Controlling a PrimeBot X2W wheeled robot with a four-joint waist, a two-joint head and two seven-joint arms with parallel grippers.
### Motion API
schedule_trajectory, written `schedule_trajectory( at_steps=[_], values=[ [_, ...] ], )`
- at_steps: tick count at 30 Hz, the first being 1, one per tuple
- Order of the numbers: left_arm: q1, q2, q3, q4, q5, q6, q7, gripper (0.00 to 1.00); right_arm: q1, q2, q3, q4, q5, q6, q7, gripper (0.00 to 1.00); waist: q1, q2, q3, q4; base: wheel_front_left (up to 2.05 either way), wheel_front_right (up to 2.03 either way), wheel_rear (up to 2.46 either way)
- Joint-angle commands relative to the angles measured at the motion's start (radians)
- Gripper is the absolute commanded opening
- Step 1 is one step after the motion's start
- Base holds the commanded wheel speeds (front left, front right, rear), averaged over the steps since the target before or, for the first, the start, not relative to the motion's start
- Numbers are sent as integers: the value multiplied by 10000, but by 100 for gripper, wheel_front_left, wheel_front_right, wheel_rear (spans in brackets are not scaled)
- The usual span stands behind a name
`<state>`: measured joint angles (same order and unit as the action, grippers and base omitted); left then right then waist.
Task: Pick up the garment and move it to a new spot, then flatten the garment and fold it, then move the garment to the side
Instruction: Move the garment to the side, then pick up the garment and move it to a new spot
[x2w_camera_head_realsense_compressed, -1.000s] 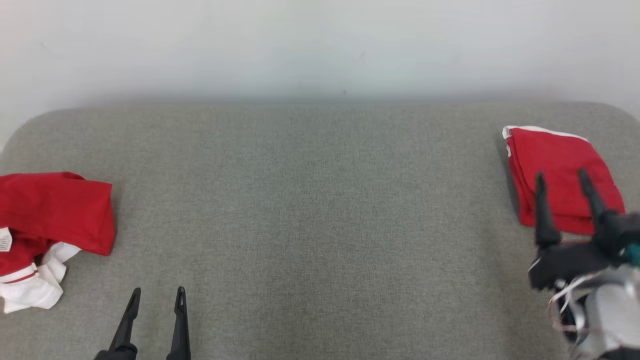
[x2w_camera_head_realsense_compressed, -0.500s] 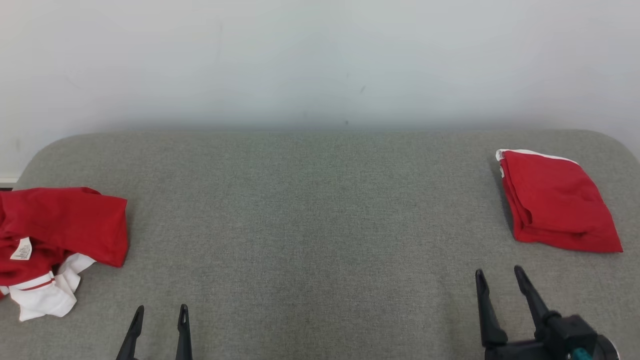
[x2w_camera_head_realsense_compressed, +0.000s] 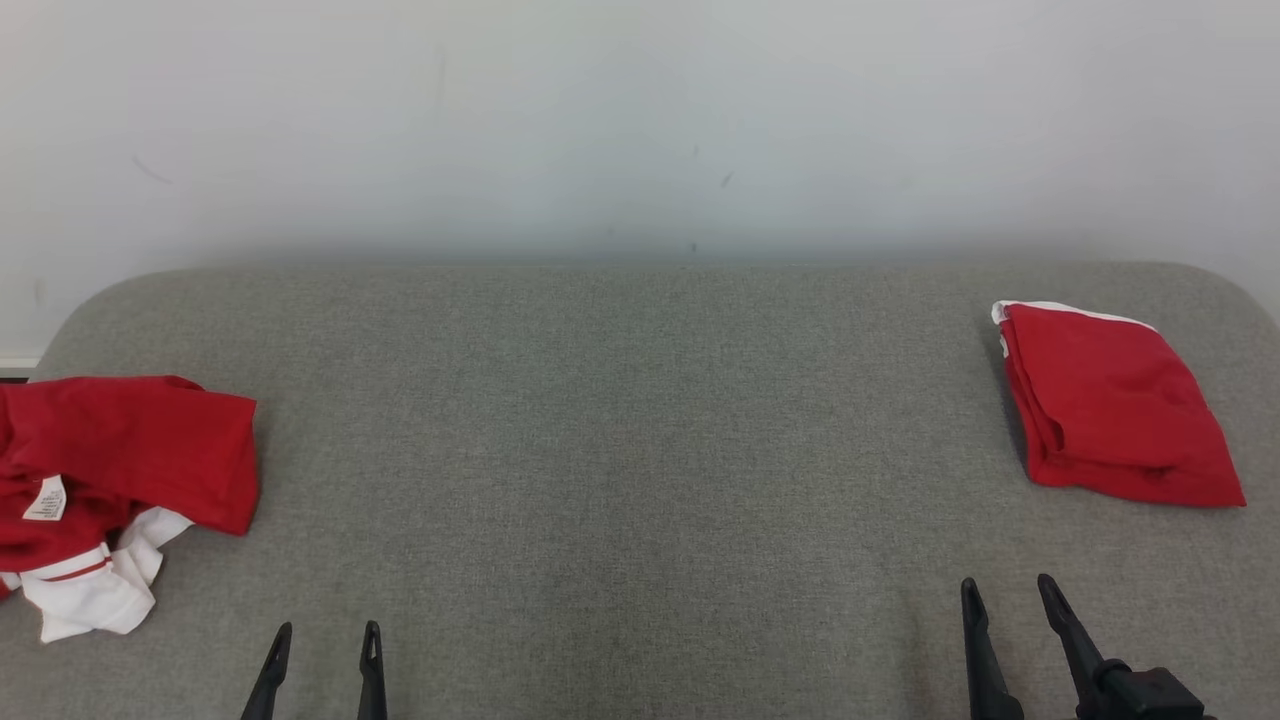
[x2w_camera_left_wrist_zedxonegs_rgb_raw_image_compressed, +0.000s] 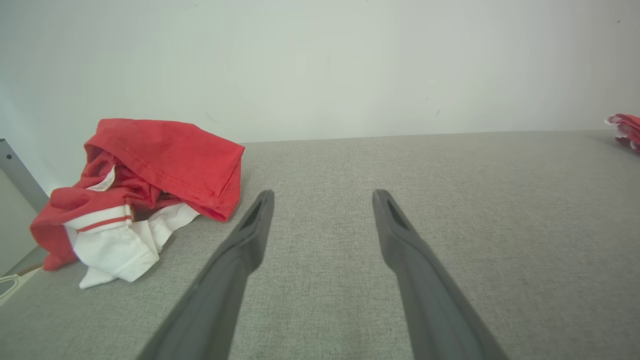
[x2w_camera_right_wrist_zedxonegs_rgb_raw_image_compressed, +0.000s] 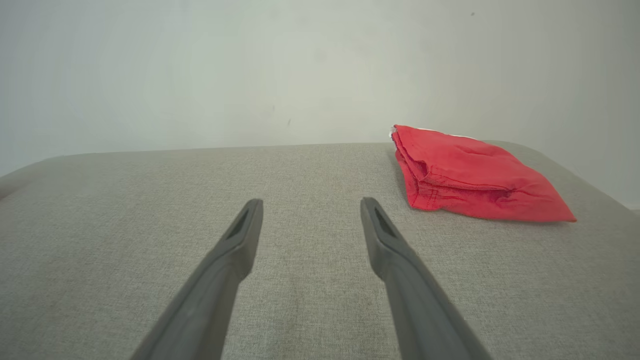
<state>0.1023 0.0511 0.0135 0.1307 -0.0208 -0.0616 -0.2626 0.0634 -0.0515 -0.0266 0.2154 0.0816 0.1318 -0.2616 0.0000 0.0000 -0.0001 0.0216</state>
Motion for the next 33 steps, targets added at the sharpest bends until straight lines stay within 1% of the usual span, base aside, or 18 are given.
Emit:
schedule_trajectory(
  at_steps=[1, 21, 26, 33],
  values=[
    [139, 3, 60, 28, 40, 29, -32, 100, 49, 17, -40, 30, 123, -25, -43, 100, 0, 0, -7, 20, 0, 0, 0],
    [186, -4, 164, 56, -42, 7, -32, 100, 211, 16, -9, 112, 134, -25, -43, 100, 0, 0, -29, 150, 0, 0, 0],
    [132, -4, 149, 88, 10, -28, -32, 100, 208, 15, -35, 99, 198, -25, -43, 100, 0, 0, -29, 376, 0, 0, 0],
    [217, -4, 210, 162, -40, 46, -32, 100, 390, 14, 8, 161, 301, -24, -43, 100, 0, 0, -154, 1085, 0, 0, 0]
  ],
)
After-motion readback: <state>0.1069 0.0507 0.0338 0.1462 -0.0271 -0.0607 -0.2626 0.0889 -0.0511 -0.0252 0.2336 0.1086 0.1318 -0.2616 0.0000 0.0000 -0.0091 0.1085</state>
